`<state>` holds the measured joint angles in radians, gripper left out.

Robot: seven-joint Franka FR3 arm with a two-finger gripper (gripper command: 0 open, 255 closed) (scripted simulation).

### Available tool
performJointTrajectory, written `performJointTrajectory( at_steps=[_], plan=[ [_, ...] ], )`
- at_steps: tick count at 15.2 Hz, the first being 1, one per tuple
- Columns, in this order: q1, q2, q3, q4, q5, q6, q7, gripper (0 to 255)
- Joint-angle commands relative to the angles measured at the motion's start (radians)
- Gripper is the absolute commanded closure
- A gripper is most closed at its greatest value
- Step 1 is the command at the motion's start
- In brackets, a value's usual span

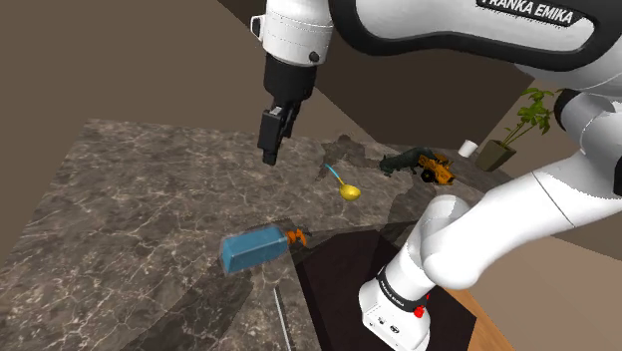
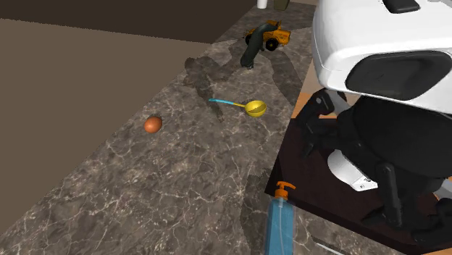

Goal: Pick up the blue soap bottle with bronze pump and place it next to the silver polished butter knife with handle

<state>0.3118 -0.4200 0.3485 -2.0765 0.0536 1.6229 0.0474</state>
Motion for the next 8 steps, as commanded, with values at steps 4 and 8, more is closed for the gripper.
performJointTrajectory(
  at_steps=[4, 8],
  plan=[
    [0.032, 0.033, 0.030, -0.137, -0.045, 0.135, -0.092, 0],
    [0.052, 0.072, 0.056, -0.235, -0.088, 0.245, -0.151, 0]
  ],
)
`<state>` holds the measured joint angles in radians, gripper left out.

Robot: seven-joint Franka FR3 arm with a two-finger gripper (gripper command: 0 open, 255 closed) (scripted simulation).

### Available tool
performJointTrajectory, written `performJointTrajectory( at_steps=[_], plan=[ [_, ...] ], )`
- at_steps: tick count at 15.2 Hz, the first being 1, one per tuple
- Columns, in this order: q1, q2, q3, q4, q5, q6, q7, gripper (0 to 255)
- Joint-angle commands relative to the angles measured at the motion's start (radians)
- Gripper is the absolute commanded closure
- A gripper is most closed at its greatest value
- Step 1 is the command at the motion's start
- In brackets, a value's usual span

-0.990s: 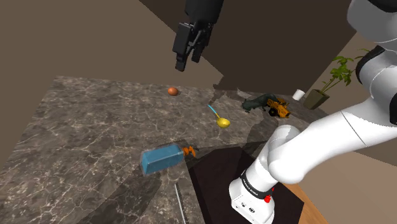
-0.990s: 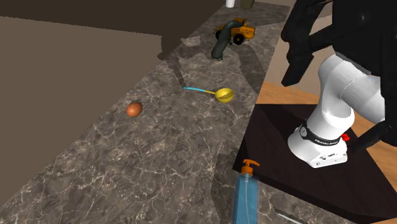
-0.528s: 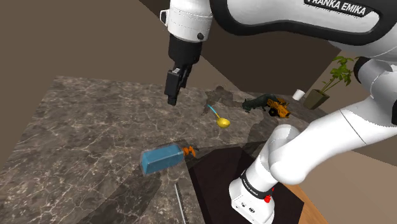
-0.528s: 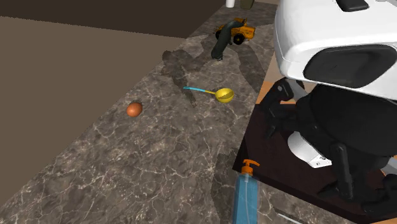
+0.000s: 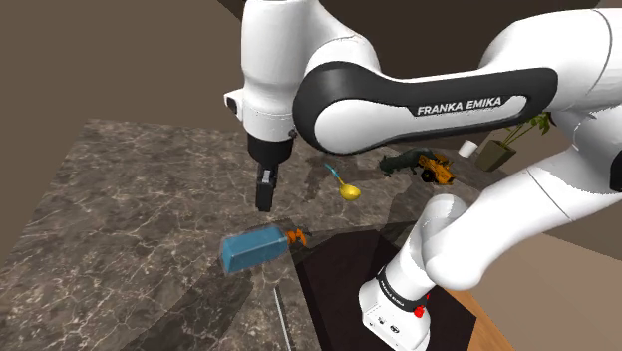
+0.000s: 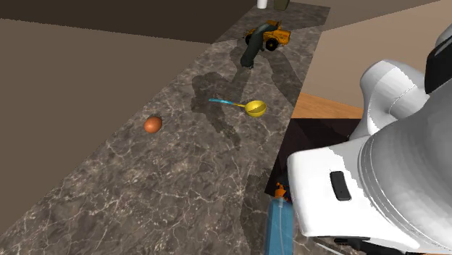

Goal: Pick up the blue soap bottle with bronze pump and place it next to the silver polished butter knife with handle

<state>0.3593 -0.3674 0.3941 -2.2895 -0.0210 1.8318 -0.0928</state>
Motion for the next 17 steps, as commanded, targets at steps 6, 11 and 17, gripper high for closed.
performJointTrajectory(
  at_steps=[6, 11, 17],
  plan=[
    [0.023, 0.108, 0.049, -0.152, -0.105, 0.209, -0.077, 0],
    [0.017, 0.164, 0.061, -0.214, -0.161, 0.309, -0.078, 0],
    [0.005, 0.199, 0.060, -0.249, -0.191, 0.375, -0.058, 0]
  ],
)
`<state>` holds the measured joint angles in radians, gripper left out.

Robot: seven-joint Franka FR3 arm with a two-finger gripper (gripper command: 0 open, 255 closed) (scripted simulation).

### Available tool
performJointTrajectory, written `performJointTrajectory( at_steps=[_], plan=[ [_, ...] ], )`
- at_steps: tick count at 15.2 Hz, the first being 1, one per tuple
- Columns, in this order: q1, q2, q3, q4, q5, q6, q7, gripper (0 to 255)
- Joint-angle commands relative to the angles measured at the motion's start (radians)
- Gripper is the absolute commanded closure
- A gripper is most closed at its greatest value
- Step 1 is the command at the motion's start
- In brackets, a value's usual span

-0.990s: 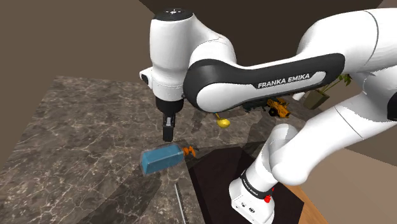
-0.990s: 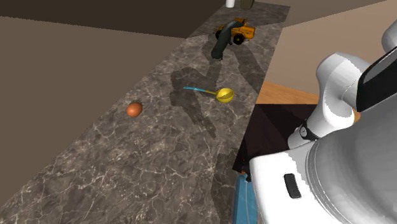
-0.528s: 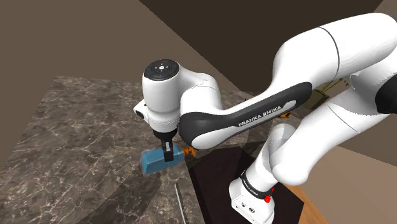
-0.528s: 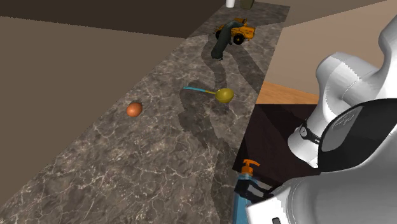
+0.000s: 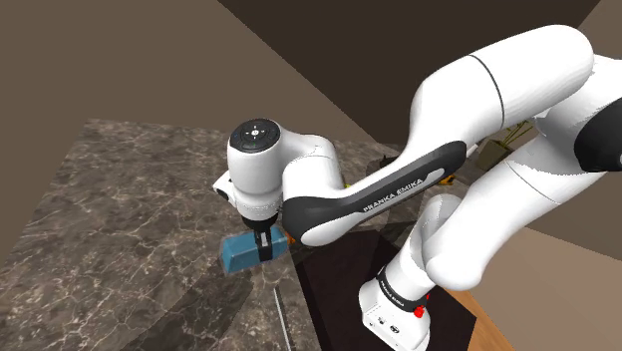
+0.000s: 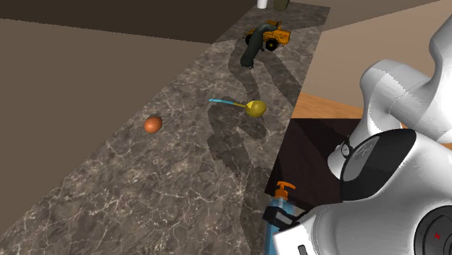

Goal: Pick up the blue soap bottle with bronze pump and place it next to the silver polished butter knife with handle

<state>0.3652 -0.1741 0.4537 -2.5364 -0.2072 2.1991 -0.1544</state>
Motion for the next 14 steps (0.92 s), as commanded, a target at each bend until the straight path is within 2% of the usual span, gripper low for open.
performJointTrajectory(
  at_steps=[1, 7, 8, 14],
  plan=[
    [-0.001, 0.006, 0.000, -0.002, -0.004, 0.007, 0.003, 0],
    [-0.001, 0.006, 0.000, -0.002, -0.004, 0.007, 0.003, 0],
    [-0.001, 0.006, 0.000, -0.002, -0.004, 0.007, 0.003, 255],
    [-0.001, 0.006, 0.001, -0.004, -0.004, 0.009, 0.004, 255]
  ],
)
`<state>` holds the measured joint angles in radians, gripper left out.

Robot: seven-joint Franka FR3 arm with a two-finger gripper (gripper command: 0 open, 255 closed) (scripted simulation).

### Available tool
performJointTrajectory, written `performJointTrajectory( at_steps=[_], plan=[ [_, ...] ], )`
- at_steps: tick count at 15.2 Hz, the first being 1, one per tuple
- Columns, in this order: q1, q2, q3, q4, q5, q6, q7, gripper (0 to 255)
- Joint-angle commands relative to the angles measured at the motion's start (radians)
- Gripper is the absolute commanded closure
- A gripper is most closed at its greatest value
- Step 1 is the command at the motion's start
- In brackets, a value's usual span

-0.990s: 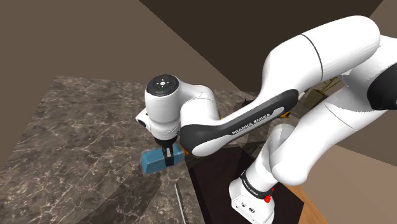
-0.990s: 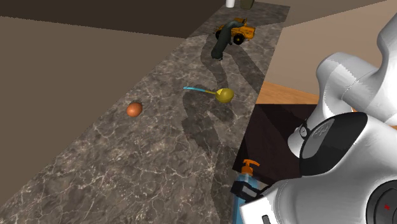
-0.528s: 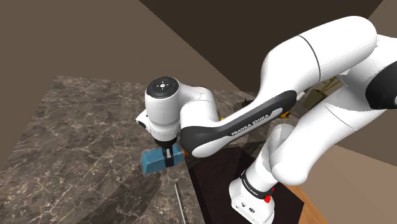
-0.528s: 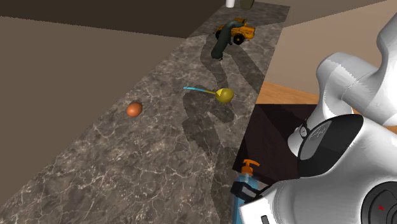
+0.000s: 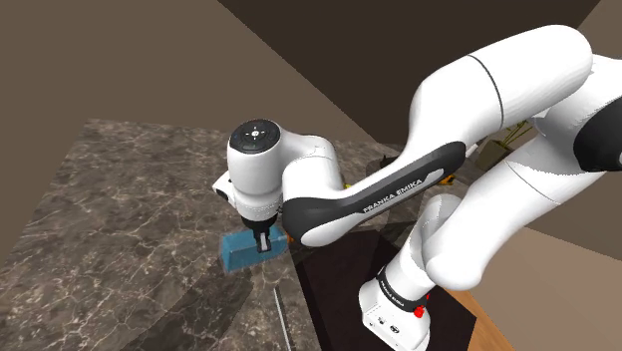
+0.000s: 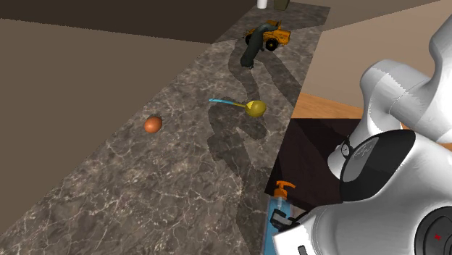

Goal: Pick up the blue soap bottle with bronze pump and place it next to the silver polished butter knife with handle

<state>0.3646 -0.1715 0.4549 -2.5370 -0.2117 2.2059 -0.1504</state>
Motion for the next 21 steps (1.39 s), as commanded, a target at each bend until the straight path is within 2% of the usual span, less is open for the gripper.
performJointTrajectory(
  at_steps=[1, 3, 8, 9, 10, 12, 13, 21],
  plan=[
    [-0.001, 0.003, -0.001, -0.002, 0.000, 0.001, 0.000, 255],
    [-0.001, 0.003, -0.001, -0.001, 0.000, 0.000, -0.001, 255],
    [0.008, -0.051, -0.010, 0.023, 0.035, -0.069, -0.039, 255],
    [0.007, -0.042, -0.008, 0.016, 0.029, -0.054, -0.032, 255],
    [0.007, -0.042, -0.008, 0.016, 0.029, -0.054, -0.032, 0],
    [0.023, -0.148, -0.109, -0.160, 0.180, 0.162, -0.212, 0],
    [0.047, -0.179, -0.174, -0.239, 0.264, 0.265, -0.315, 0],
    [0.028, -0.061, -0.168, -0.269, 0.229, 0.415, -0.294, 0]
  ],
)
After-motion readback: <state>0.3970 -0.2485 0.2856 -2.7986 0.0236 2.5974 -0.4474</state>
